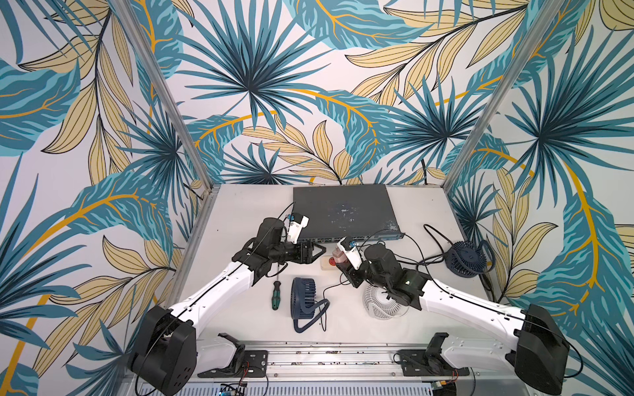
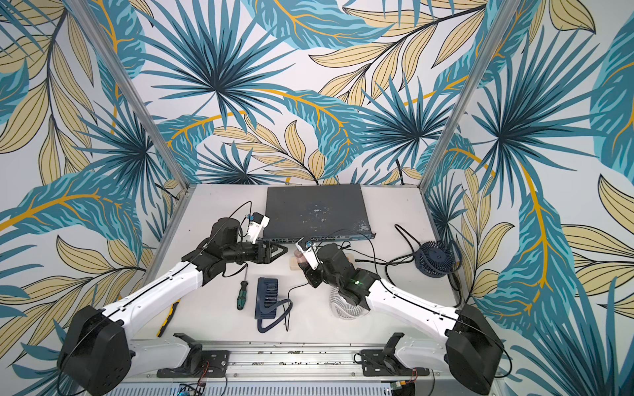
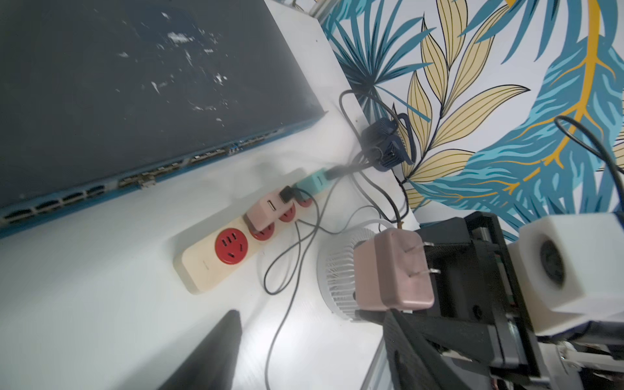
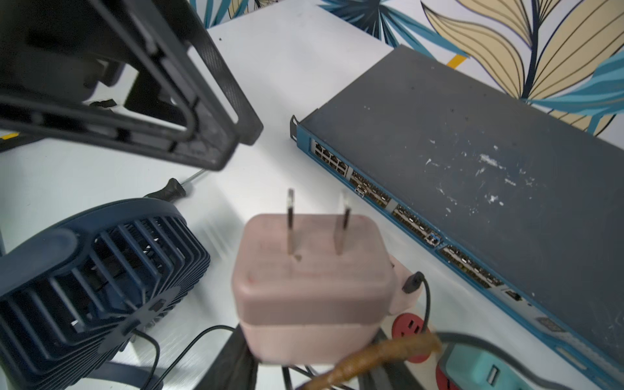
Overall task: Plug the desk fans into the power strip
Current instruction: Adjust the plug.
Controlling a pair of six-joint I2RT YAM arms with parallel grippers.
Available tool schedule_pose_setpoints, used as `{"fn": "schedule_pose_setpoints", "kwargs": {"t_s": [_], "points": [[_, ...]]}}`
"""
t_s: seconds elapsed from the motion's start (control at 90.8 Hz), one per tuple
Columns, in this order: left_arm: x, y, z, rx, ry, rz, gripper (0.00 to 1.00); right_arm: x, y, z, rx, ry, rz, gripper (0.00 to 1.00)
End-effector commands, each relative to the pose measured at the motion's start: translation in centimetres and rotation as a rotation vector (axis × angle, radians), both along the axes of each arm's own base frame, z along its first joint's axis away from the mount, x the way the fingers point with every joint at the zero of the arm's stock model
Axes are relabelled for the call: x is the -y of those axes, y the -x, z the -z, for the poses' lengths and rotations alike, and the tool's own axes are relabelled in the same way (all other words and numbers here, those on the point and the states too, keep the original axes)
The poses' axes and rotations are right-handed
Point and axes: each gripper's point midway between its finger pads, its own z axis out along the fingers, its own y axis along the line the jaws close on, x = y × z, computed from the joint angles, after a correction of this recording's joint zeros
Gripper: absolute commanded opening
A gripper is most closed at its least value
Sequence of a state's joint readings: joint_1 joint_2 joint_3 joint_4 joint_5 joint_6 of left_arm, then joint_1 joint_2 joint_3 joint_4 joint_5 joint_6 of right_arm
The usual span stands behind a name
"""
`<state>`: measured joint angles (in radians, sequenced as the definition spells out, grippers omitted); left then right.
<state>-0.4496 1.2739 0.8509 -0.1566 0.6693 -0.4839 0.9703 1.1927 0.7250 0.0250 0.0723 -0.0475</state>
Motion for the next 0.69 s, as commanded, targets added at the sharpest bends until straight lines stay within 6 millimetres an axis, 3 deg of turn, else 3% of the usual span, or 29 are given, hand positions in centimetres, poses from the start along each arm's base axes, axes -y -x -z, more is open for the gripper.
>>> {"fn": "schedule_pose_setpoints", "kwargs": {"t_s": [0.0, 0.088, 0.32, 0.683], "points": [[1.8, 2.6, -1.9, -0.034, 0.027, 0.127, 0.77, -0.8, 0.1, -2.0, 0.111, -0.044, -0.066, 0.0], [2.3, 3.4, -2.1, -0.033, -0.011, 0.147, 0.8, -0.8, 0.1, -1.9, 0.112, -0.034, -0.068, 0.0], [3.1, 2.9, -2.5, -0.035, -0.033, 0.146, 0.85, -1.1, 0.4, -1.7, 0.102, -0.039, -0.088, 0.0], [3.9, 1.0, -1.1, -0.087, -0.092, 0.112, 0.65, -1.5, 1.0, -1.6, 0.102, -0.035, -0.14, 0.0]]}}
